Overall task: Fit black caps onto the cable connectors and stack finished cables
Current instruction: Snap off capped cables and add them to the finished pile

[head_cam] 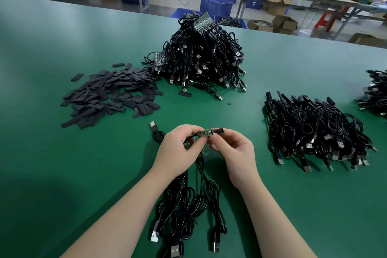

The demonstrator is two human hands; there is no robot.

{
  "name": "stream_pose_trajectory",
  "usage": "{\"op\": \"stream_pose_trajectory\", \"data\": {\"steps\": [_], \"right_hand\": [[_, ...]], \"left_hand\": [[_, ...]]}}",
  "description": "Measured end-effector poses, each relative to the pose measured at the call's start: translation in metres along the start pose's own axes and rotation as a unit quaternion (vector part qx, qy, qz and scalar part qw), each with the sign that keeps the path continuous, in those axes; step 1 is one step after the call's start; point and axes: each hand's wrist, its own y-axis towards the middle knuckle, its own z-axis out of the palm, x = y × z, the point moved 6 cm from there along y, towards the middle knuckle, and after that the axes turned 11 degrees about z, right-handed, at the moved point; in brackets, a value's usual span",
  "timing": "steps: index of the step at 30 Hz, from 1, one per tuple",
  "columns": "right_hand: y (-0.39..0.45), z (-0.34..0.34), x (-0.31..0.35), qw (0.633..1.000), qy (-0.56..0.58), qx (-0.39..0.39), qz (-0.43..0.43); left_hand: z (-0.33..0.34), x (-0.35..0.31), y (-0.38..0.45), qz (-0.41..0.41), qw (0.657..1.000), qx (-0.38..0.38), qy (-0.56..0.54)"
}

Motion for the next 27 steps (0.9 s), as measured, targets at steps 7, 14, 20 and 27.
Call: {"op": "stream_pose_trajectory", "data": {"steps": [7, 14, 20, 27], "right_hand": [[0.0, -0.001, 0.0, 1.0, 0.008, -0.006, -0.013], [0.0, -0.012, 0.003, 0.997, 0.017, -0.068, -0.029], [-0.005, -0.02, 0.014, 0.992, 0.055, -0.099, -0.059], [-0.008, -0.014, 0.016, 0.991, 0.045, -0.094, -0.085]], "left_hand": [[0.0, 0.001, 0.001, 0.002, 1.0, 0.001, 0.001], [-0.001, -0.002, 0.001, 0.0, 1.0, -0.004, -0.013], [-0.001, 0.001, 0.0, -0.014, 0.999, -0.016, -0.04], [0.0, 0.003, 0.0, -0.025, 0.999, -0.006, -0.027]]}}
